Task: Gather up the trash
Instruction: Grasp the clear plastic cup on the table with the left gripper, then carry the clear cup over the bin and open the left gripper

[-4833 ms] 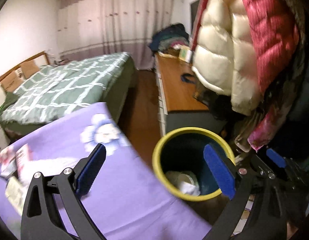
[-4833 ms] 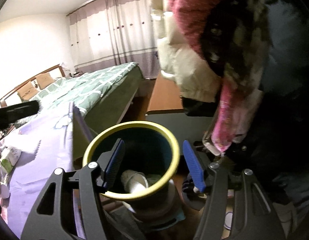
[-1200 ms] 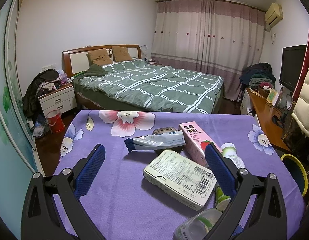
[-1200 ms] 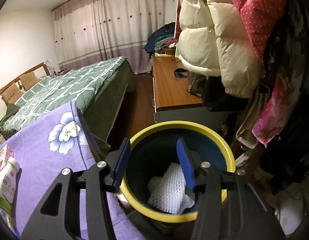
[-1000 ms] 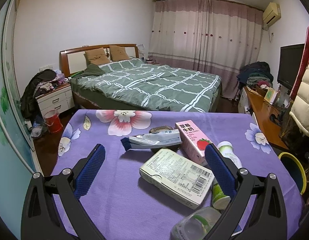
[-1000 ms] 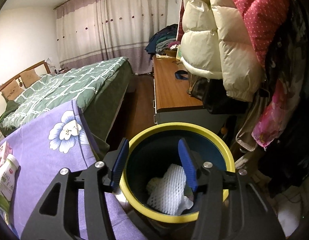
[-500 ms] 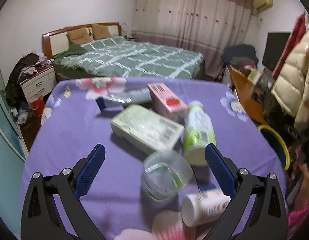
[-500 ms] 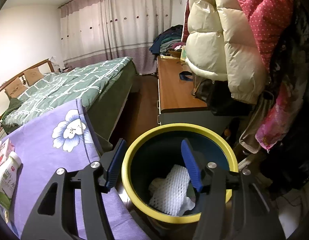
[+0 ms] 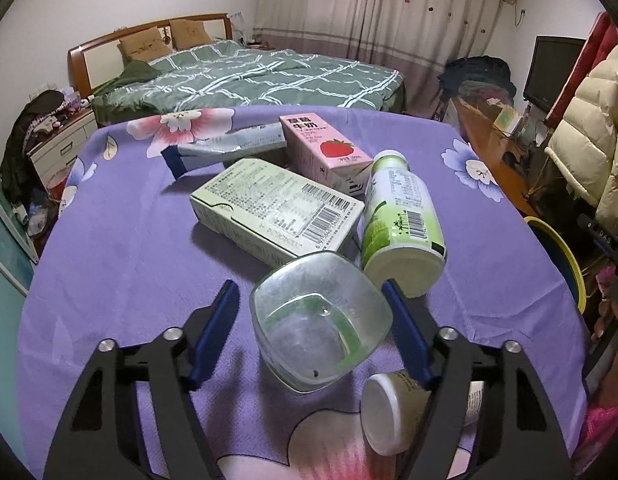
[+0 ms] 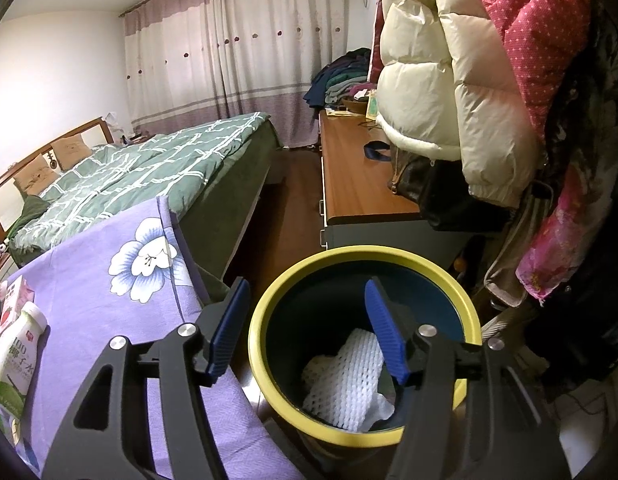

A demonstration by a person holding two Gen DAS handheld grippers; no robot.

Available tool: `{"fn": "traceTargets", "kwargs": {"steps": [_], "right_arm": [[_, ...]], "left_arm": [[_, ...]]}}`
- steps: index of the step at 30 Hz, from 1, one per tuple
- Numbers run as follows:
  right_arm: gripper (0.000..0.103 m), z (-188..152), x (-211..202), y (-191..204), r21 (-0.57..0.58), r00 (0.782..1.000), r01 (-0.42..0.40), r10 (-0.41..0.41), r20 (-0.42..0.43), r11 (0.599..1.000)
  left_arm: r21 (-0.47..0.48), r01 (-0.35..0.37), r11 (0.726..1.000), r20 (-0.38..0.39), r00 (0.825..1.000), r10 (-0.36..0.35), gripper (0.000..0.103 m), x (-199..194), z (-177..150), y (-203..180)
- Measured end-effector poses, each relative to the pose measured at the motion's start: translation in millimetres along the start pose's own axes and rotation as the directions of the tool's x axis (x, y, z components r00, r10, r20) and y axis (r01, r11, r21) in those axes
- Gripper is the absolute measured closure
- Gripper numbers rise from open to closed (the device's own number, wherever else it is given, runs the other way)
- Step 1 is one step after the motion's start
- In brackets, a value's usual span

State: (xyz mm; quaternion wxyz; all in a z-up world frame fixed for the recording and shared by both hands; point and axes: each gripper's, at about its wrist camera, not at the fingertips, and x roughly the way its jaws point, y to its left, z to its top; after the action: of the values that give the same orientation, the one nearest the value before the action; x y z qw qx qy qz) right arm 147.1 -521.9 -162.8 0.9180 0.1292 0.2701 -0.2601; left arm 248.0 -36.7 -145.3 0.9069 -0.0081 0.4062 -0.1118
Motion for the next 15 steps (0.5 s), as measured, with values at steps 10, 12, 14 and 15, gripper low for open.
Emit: {"fn": "traceTargets", "kwargs": {"steps": [10,12,14,15], "right_arm": [[0.045,0,1,1,-0.001,1.0,-0.004,0.004,0.001,1.0],[0.045,0,1,1,0.002,1.0,-0.005,0.005,0.003,1.0],[0.045,0,0,0,0.006,1.0,-0.008,0.008,0.007,1.0],[0.044,0,-1,0,0.009,1.0,-0.01,0.01,0.01,1.0]], "left_arm": [[0.015,0.002,1.0,0.02,1.0,-0.003,0.047,-9,1,-1],[0.018,-0.006,1.0,0.03,1.0,0.005,0.047,-15,2,-2],[0.022,-0.012,1.0,0.046,0.999,0.011,0.047,-24,6,-4],[0.025,-0.012,1.0,0.055,0.998,0.011,0.047,-29,8,-5]]}}
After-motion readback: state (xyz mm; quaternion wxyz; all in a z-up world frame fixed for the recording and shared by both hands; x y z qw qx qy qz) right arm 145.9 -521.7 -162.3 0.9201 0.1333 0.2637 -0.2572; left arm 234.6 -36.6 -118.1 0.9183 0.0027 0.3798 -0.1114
